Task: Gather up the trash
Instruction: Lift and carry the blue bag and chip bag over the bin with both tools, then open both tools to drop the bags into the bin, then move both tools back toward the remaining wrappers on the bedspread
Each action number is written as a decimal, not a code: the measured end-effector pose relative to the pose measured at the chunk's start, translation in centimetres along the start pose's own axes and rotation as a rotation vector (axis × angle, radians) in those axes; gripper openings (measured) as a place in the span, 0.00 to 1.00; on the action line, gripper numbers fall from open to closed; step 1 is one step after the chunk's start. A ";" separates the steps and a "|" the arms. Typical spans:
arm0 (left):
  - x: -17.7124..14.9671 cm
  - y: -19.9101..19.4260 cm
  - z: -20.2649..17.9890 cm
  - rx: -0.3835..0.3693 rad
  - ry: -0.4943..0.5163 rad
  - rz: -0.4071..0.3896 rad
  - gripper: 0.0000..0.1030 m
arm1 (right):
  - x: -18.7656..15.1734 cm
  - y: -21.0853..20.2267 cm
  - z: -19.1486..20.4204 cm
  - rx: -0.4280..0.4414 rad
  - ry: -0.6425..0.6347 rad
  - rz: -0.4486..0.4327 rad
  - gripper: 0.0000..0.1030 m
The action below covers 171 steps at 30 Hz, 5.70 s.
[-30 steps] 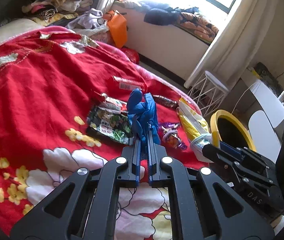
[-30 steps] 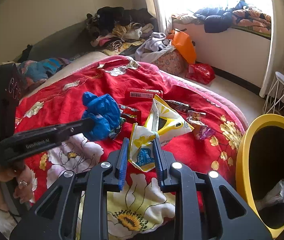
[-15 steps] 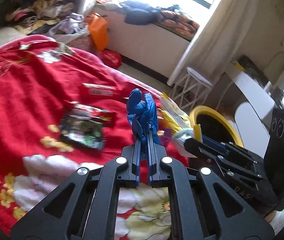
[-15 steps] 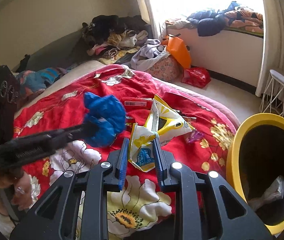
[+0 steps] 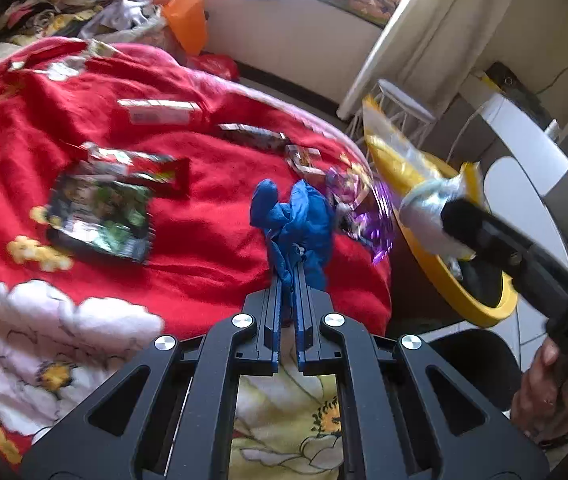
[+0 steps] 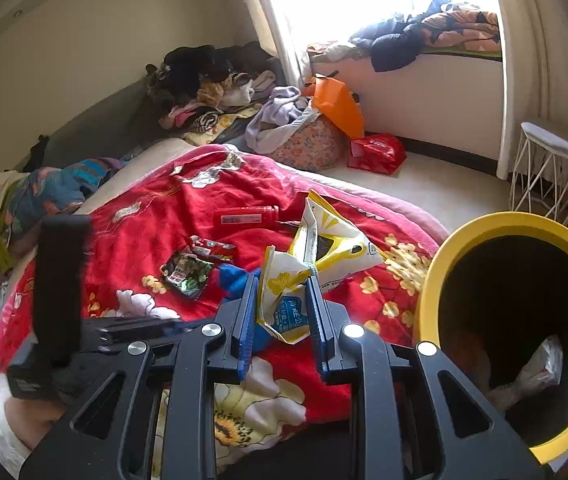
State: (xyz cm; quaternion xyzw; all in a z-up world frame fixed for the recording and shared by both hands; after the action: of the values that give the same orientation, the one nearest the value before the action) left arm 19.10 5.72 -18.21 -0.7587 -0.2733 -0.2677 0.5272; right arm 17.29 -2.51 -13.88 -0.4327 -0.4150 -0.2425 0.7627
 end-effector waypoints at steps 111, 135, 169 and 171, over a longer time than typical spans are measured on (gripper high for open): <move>3.5 -2.1 -10.6 0.006 0.125 -0.211 0.90 | 1.2 -10.5 -13.6 -0.361 0.090 -0.161 0.79; 4.5 -7.1 -3.2 0.121 0.033 -0.304 0.90 | 1.9 -7.3 -4.8 -0.221 -0.032 -0.132 0.80; 2.6 -7.0 10.1 0.280 -0.215 -0.247 0.90 | -0.7 3.7 -1.4 -0.156 0.013 0.078 0.80; 2.4 -6.5 10.6 0.282 -0.231 -0.231 0.90 | -0.9 4.7 -1.5 -0.159 0.033 0.093 0.80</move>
State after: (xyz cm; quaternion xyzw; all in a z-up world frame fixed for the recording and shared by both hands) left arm 17.45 17.99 -15.49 -0.6669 -0.4516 -0.1967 0.5591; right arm 20.86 -1.42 -17.21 -0.5067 -0.3614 -0.2460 0.7431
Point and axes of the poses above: each gripper's, at about its wrist camera, not at the fingertips, and y roughly the way its jaws point, z to its left, x to its top, the point moved 6 cm from there along y, roughly the way its jaws point, and after that the axes turned 8 degrees about -z, right-handed, at the moved point
